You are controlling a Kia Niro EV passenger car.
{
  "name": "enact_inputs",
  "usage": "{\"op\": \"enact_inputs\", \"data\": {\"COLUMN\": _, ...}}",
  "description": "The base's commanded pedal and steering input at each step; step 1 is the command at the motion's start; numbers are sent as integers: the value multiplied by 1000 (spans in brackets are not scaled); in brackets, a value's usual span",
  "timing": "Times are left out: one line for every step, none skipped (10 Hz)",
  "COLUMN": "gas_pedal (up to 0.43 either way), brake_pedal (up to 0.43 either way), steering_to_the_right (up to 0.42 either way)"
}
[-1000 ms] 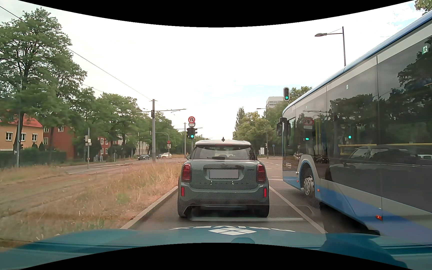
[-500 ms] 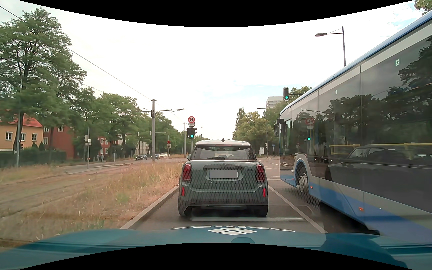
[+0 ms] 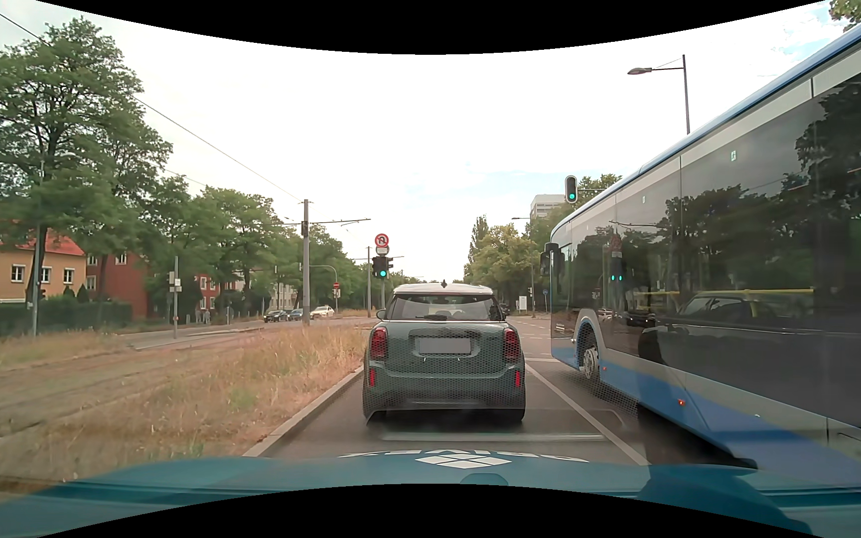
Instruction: Follow the waypoints while adhering to traffic rules and regulations
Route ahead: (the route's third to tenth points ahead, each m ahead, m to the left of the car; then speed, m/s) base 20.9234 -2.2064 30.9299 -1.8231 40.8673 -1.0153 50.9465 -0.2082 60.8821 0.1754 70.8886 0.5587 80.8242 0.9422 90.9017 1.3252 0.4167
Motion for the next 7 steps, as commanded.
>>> {"op": "enact_inputs", "data": {"gas_pedal": 311, "brake_pedal": 0, "steering_to_the_right": -12}}
{"op": "enact_inputs", "data": {"gas_pedal": 358, "brake_pedal": 0, "steering_to_the_right": -14}}
{"op": "enact_inputs", "data": {"gas_pedal": 429, "brake_pedal": 0, "steering_to_the_right": -14}}
{"op": "enact_inputs", "data": {"gas_pedal": 429, "brake_pedal": 0, "steering_to_the_right": -14}}
{"op": "enact_inputs", "data": {"gas_pedal": 429, "brake_pedal": 0, "steering_to_the_right": -14}}
{"op": "enact_inputs", "data": {"gas_pedal": 429, "brake_pedal": 0, "steering_to_the_right": -14}}
{"op": "enact_inputs", "data": {"gas_pedal": 449, "brake_pedal": 0, "steering_to_the_right": -14}}
